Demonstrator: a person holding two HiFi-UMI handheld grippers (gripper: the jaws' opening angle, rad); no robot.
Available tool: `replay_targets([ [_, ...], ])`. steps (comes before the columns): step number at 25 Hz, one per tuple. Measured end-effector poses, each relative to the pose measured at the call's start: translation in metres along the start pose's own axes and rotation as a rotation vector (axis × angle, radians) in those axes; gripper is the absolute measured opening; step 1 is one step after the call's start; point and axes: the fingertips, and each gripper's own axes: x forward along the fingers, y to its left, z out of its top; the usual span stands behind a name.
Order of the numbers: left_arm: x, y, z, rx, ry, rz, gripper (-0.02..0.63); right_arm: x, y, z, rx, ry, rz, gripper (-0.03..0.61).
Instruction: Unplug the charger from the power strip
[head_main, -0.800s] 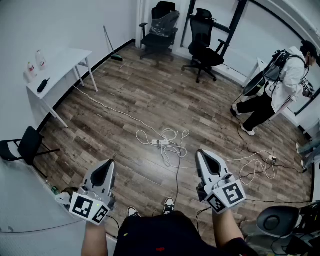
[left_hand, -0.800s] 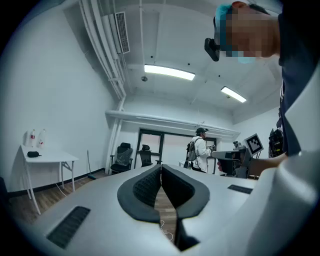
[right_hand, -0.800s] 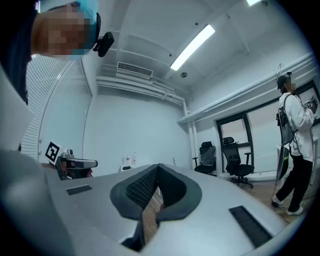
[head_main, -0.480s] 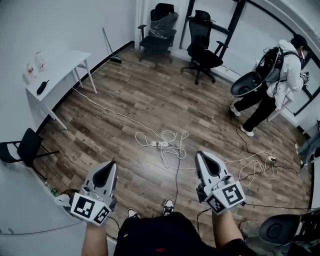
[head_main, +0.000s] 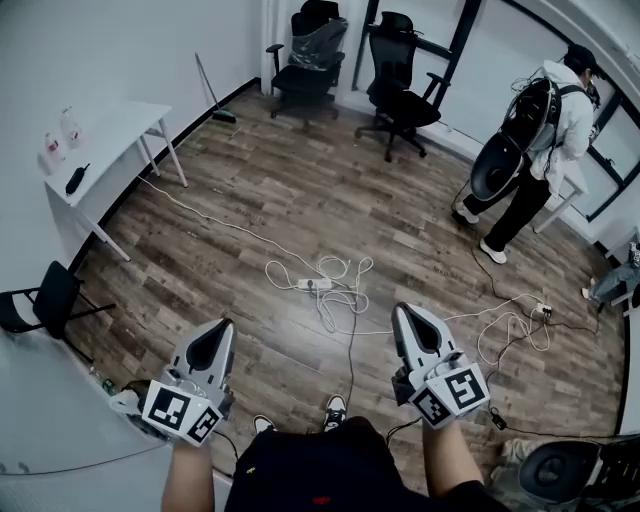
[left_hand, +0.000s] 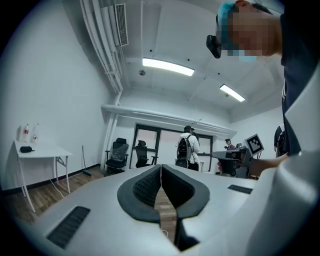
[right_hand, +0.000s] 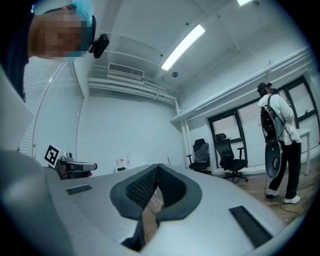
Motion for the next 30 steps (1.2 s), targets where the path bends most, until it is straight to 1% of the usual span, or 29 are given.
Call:
replay_targets([
  [4,0.041,-0.017,-0.005,0.015,0.014,-0.003,0.023,-0.005,-0.047,-0.005,-0.01,0.01,-0.027,0.018],
  [9,0.111,-0.054,-0.003,0.017,0.02,-0.014,0.023,-0.009,-0.113,-0.012,-0.006,0.05,0.003,0.018],
  [13,0.145,-0.074,-0.002,0.038,0.021,-0.017,0.023,-0.005,-0.147,-0.012,0.01,0.056,0.022,0.018],
  [17,0.175,-0.083,-0.005,0.049,0.032,-0.028,0.023,0.005,-0.171,-0.008,0.016,0.063,0.045,0.018],
  [19,0.191,-0.083,-0.007,0.051,0.032,-0.035,0.023,0.012,-0.179,-0.01,0.003,0.075,0.066,0.018],
  [21,0.206,-0.08,-0.009,0.05,0.028,-0.044,0.023,0.021,-0.181,-0.015,-0.036,0.098,0.094,0.018],
  [23,0.219,-0.073,-0.011,0.042,0.028,-0.05,0.023,0.031,-0.182,-0.021,-0.067,0.121,0.103,0.018],
  [26,0.241,-0.059,-0.016,0.035,0.035,-0.067,0.023,0.048,-0.196,-0.024,-0.05,0.116,0.066,0.018],
  [30,0.271,-0.029,-0.019,0.029,0.056,-0.092,0.023,0.079,-0.219,-0.017,-0.007,0.067,-0.01,0.018],
])
